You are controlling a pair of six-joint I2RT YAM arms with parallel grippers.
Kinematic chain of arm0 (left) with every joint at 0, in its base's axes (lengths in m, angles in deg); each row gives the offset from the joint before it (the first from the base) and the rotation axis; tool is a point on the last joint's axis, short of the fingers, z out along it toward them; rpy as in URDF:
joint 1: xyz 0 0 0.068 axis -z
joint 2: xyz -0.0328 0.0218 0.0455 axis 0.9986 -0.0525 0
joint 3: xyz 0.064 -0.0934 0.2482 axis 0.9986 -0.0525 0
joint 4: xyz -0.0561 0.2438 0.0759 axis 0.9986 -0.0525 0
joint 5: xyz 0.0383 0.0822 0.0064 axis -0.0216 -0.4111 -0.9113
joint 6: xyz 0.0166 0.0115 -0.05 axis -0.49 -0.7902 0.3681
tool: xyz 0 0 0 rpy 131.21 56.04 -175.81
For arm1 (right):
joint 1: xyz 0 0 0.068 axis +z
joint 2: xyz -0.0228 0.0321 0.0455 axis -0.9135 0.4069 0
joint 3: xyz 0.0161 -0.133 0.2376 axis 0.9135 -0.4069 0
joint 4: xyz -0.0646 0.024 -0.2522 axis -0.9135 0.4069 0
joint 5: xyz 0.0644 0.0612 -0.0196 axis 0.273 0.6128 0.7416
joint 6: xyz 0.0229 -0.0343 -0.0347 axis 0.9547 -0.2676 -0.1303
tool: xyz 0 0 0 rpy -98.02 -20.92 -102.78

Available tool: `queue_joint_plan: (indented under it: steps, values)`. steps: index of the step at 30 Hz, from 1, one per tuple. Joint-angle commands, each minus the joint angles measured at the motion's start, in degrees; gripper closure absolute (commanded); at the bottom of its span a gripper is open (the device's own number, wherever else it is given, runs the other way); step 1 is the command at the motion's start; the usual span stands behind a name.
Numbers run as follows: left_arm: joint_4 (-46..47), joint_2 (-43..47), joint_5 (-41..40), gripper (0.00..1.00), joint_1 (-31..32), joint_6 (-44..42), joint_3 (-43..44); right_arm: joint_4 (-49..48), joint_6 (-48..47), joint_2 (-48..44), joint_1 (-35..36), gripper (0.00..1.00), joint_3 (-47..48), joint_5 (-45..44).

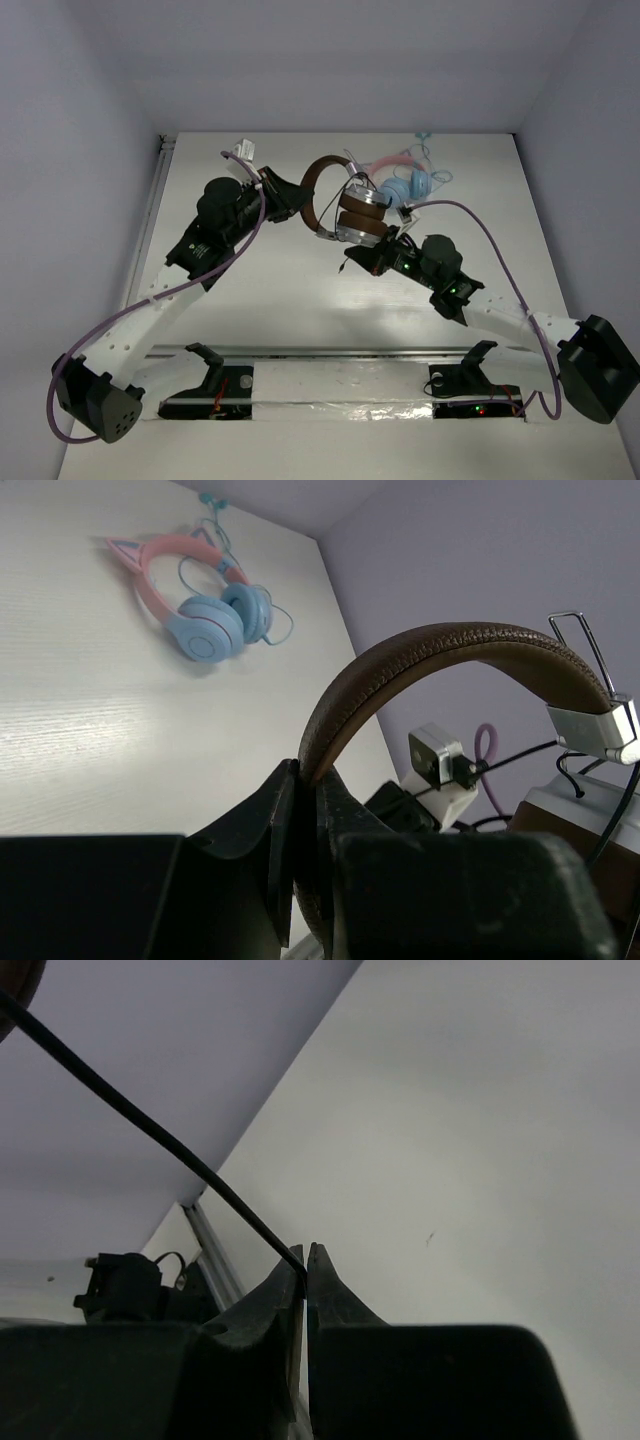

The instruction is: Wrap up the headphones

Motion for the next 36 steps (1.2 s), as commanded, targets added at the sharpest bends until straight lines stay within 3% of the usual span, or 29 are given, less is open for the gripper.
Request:
queue_joint_plan:
  steps: [1,7,16,25,26,29,36]
  values:
    - [8.61,-0.21,-5.03,1.00,-0.44,4.07,3.50,-6.04,4.86,-1.10,0.27,1.00,-1.68,3.20]
    - [14.32,-3.20,-12.85,1.00,-0.44,7.14,1.31,-10.00,12.42,0.91,4.83,1.00,-1.69,5.23]
    - [16.53,-6.80,-28.49,1.00,0.97,2.93,-1.51,-22.65,23.48,1.62,9.75,1.00,-4.14,4.36]
    - [18.72,-9.27,-44.74,1.00,8.95,-3.13,-5.37,-40.40,35.17,11.80,10.29,0.99,-4.85,3.21]
    - [18.64,-9.70,-46.26,1.00,9.75,-3.83,-5.81,-45.72,36.49,13.12,10.29,0.99,-4.76,3.99]
    - [19.25,-9.80,-48.46,1.00,11.07,-4.45,-8.79,-55.84,41.07,17.69,10.29,0.97,-5.46,2.26]
    - [17.58,-7.95,-54.00,1.00,14.67,-4.98,-15.56,-68.00,46.87,23.85,10.29,0.95,-5.03,-1.36]
